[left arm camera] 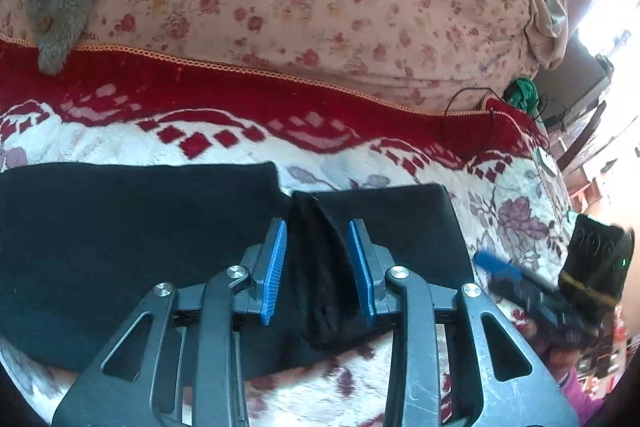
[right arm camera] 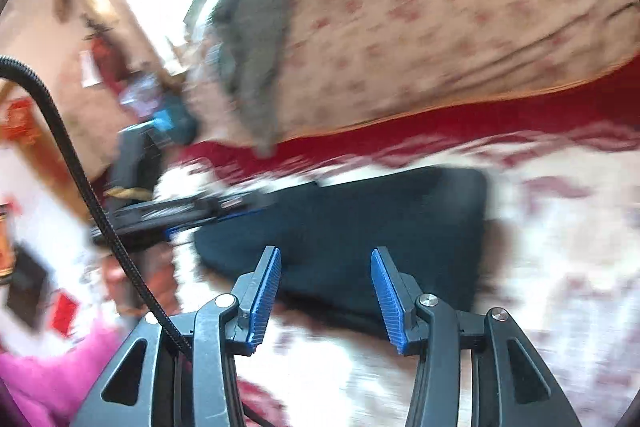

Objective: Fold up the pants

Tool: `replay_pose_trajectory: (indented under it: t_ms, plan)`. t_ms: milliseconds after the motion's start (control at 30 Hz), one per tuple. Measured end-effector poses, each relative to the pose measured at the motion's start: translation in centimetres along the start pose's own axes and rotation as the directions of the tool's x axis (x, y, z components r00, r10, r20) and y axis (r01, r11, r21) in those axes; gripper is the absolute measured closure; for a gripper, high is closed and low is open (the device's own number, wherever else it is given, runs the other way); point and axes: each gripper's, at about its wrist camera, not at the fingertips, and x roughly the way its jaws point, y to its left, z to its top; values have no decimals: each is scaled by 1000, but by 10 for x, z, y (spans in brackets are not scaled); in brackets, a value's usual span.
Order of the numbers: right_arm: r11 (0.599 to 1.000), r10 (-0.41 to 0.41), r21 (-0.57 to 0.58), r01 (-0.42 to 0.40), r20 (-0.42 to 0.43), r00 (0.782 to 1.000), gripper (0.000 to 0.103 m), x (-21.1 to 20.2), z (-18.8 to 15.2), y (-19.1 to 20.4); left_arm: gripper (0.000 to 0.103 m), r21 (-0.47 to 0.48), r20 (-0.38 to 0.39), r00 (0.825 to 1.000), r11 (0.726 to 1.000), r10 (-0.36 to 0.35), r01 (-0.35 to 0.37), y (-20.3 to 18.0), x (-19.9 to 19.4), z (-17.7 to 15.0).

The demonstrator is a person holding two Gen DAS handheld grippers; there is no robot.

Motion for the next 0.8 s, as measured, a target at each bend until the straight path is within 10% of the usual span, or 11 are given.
replay_pose_trajectory:
  t_ms: [167, 533, 800]
  plan:
    - [986, -83, 143, 86, -22, 996, 55, -1, -1, -46, 73, -42, -13, 996, 995, -90, 90, -16, 12, -10]
    - [972, -42, 229, 58, -73, 996, 60, 22, 0, -62, 70, -83, -24, 996, 993, 85, -87, -11, 34, -28]
    - [976, -215, -5, 216, -109, 970, 68, 28, -2, -29, 70, -65, -37, 992, 990, 124, -126, -5, 42, -37]
